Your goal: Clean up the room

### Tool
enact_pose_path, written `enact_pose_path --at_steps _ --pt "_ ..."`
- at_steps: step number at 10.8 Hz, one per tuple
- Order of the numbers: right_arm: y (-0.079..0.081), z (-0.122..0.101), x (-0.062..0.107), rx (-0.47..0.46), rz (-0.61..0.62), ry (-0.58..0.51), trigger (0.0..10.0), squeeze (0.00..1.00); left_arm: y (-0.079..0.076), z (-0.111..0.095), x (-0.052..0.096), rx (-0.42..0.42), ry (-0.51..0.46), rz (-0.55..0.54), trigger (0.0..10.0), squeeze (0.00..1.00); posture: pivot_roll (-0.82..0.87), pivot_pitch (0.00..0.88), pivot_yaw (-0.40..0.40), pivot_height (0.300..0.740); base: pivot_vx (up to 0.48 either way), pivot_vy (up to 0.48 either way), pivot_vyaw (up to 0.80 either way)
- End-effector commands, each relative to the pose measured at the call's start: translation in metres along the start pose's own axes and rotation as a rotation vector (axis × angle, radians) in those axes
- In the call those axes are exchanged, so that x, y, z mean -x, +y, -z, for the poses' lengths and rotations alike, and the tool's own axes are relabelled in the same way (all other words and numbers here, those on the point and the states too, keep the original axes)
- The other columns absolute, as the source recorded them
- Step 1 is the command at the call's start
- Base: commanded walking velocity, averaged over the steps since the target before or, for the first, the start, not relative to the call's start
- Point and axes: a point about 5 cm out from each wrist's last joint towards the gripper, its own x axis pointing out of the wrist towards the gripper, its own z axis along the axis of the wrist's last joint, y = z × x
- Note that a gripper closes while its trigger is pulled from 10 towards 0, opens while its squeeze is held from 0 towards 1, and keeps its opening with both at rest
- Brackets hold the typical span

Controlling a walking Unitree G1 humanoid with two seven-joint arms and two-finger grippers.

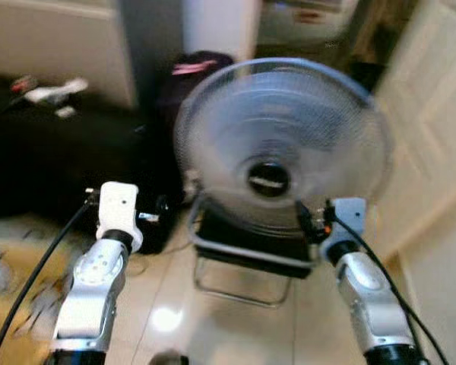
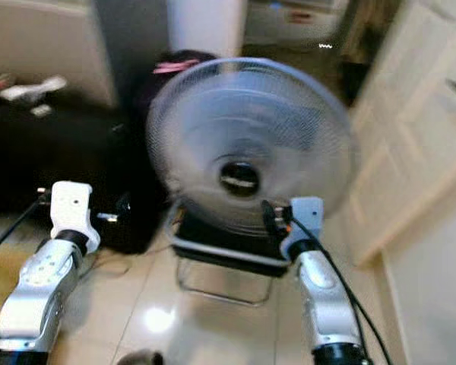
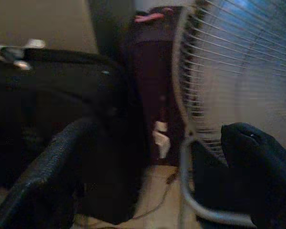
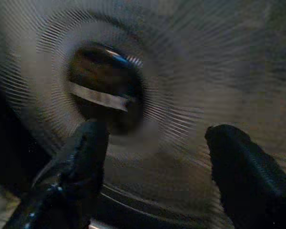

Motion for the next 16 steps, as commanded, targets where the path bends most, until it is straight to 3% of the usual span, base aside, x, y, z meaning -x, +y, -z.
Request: enact_pose_path --at_steps 1,3,6,8,11,16 --pt "-0.001 -0.009 -0.001 0.008 -0.003 -0.043 10.0 1.00 -0.002 -0.009 -0.002 -0.022 -0.038 -0.001 10.0 0.00 -0.06 0.000 -0.039 0.740 0.000 0.000 0.80" --pt "0.000 -0.011 -0.004 0.011 -0.006 -0.044 10.0 1.00 -0.004 -0.009 -0.003 -0.052 -0.035 0.010 10.0 0.00 -0.04 0.000 -0.043 0.740 0.000 0.000 0.80" --pt "-0.006 -0.022 -0.010 0.025 0.042 -0.073 10.0 1.00 0.001 -0.013 -0.008 -0.023 -0.055 -0.016 10.0 0.00 -0.07 0.000 -0.037 0.740 0.000 0.000 0.71" --pt "-0.008 -0.024 -0.014 0.000 0.058 -0.062 10.0 1.00 -0.003 -0.013 -0.010 -0.019 -0.053 0.008 10.0 0.00 -0.07 0.000 -0.038 0.740 0.000 0.000 0.00" --pt "-0.010 -0.019 -0.016 0.059 0.130 -0.040 10.0 1.00 -0.004 -0.014 -0.010 -0.030 -0.057 0.013 10.0 0.00 -0.05 0.000 -0.049 0.740 0.000 0.000 0.00" --pt "-0.010 -0.018 -0.015 0.068 0.098 -0.043 10.0 1.00 -0.005 -0.014 -0.009 -0.030 -0.058 0.017 10.0 0.00 -0.06 0.000 -0.047 0.740 0.000 0.052 0.00"
